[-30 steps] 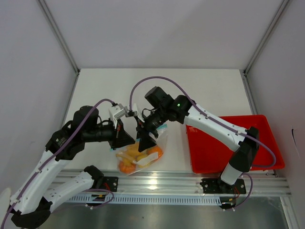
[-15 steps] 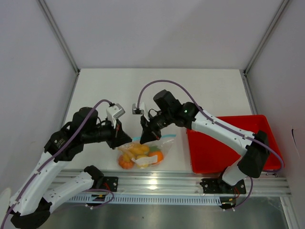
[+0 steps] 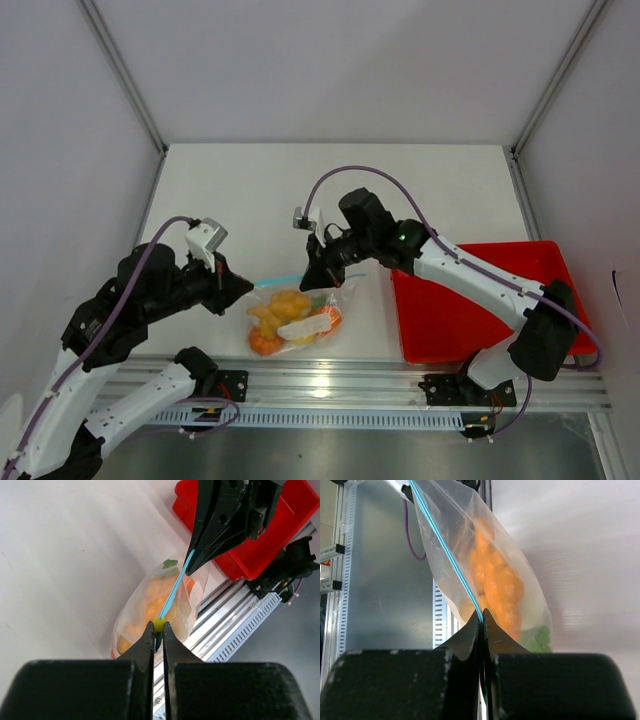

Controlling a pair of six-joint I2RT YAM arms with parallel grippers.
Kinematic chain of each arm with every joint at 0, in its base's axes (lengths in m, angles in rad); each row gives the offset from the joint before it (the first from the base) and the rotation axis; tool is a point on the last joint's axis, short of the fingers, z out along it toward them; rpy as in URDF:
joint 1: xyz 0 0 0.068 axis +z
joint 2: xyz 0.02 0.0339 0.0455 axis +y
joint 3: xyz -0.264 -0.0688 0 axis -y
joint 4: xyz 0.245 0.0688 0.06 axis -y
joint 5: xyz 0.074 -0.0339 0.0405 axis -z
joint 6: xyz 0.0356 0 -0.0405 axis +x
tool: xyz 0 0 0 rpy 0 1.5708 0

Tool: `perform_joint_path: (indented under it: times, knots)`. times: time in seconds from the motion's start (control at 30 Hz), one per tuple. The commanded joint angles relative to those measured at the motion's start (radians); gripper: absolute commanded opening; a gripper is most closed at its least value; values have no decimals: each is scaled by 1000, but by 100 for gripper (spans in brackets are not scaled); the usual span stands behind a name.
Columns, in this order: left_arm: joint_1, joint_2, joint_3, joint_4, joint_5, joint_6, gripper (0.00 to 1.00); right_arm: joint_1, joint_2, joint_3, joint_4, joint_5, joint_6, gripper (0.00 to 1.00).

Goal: Place the food in the zip-top bag and seal the zipper
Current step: Zip the zipper food storage bag at the center of the board, then place the zipper food storage bag at the center of the board.

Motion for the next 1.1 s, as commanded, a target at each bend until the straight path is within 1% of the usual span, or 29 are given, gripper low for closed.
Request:
perform_joint_path:
  times: [0.0,0.07,0.2,0.23,0.27,0.3,0.33,0.37,0.4,0.43,0.47,0.5,0.53,0.67,0.7,0.77,0.8,0.83,0.9,0.97,1.0,1.03,1.07]
  knots:
    - [3,-31,66,-48,-139,-45,1,-23,-16,-28,-37,56,12,0]
    - [3,-42,68,-55,-178,-64,1,-17,-15,-29,-31,63,18,0]
    - [3,-57,34,-34,-180,-84,1,1,-7,-9,-26,95,32,0]
    - [3,-56,22,-19,-174,-85,1,4,-2,6,-23,95,35,0]
    - [3,-53,17,-11,-169,-90,5,7,14,15,-18,103,44,0]
    - [5,-46,7,-2,-168,-94,12,12,27,26,-15,135,49,0]
    - [3,-42,-2,24,-168,-96,35,14,39,37,-14,137,50,0]
    - [3,-39,-15,37,-172,-94,46,12,74,65,-14,141,58,0]
    - [5,-34,-24,52,-169,-90,53,11,94,81,-12,154,61,0]
    - [5,-34,-53,84,-182,-84,66,11,141,121,-21,170,61,0]
    - [5,-34,-61,98,-182,-84,86,11,165,142,-23,184,61,0]
    - [3,-30,-62,104,-195,-93,97,9,186,162,-21,207,61,0]
    - [3,-25,-62,109,-230,-96,99,11,206,185,-23,239,58,0]
    - [3,-48,-23,126,-287,-119,99,-8,315,308,-57,257,17,0]
    - [3,-65,-12,141,-301,-128,99,-18,370,372,-63,260,12,0]
    - [5,-108,5,146,-341,-139,100,-58,433,447,-104,247,-8,0]
    - [3,-123,4,141,-352,-143,100,-74,499,525,-116,241,-12,0]
    - [5,-149,7,135,-372,-149,100,-104,531,561,-127,238,-23,0]
    - [3,-175,-4,123,-367,-153,100,-132,591,624,-158,224,-43,0]
    - [3,-201,-12,112,-328,-157,100,-167,678,716,-187,235,-58,0]
    - [5,-210,-18,101,-306,-163,100,-178,708,745,-198,227,-65,2]
    - [5,-215,-30,98,-286,-169,99,-187,763,800,-213,221,-69,8]
    - [3,-233,-47,97,-242,-182,99,-203,787,822,-218,217,-72,12]
